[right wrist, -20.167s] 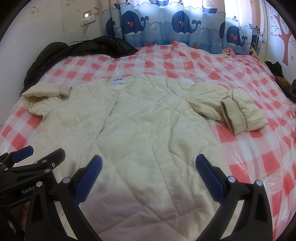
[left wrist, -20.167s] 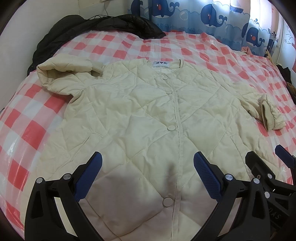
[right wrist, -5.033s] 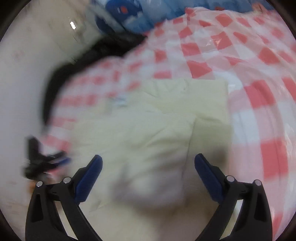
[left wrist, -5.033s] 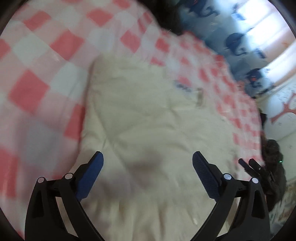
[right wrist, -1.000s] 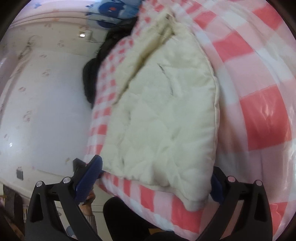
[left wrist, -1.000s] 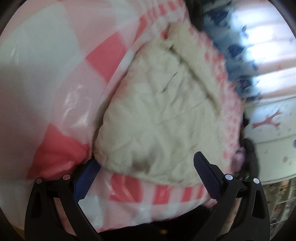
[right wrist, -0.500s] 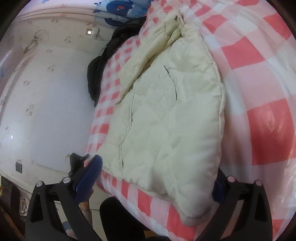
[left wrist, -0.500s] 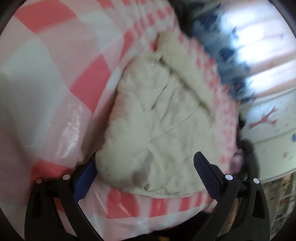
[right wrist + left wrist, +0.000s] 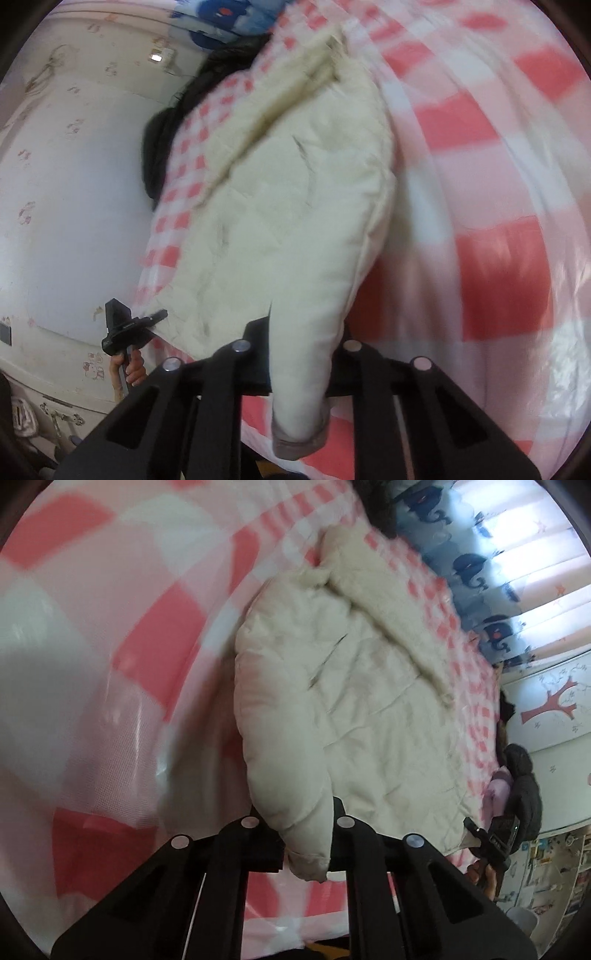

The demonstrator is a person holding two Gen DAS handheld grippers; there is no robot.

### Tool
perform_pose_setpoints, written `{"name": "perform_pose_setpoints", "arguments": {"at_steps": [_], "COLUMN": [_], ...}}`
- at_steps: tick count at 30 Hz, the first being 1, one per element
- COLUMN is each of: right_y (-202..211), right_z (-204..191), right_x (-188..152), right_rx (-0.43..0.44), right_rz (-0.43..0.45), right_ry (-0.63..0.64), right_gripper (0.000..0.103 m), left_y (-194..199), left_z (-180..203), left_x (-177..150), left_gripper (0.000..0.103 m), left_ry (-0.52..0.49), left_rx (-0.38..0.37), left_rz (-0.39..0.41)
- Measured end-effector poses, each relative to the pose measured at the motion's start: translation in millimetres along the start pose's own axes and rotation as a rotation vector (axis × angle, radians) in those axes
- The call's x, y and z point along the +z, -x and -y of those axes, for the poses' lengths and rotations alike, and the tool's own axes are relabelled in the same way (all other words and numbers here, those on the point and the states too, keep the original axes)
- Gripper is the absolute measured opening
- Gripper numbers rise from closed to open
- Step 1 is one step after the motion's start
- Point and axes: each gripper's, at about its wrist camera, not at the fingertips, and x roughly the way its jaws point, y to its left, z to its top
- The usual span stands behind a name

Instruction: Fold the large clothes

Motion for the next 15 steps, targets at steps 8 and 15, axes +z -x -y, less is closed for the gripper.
{"name": "perform_pose_setpoints", "arguments": {"at_steps": [8, 15], "right_y": [50.3, 113.8], "right_z": [-58.4, -81.1], "right_x": [18.7, -25.4], "right_rx": [0.145, 0.199], "right_rz": [0.137, 0.164], "right_ry": [0.063, 0.118], "right_gripper": [0.013, 0.013], "left_y": [79.2, 142.3], "left_z": [63.4, 68.5], "left_x": [-1.4, -50.3], "left_gripper": [0.007, 0.007], "left_ry": [-0.079, -0.105], "left_rx": [-0.132, -0.204], "left_rz": [0.094, 0.112]}}
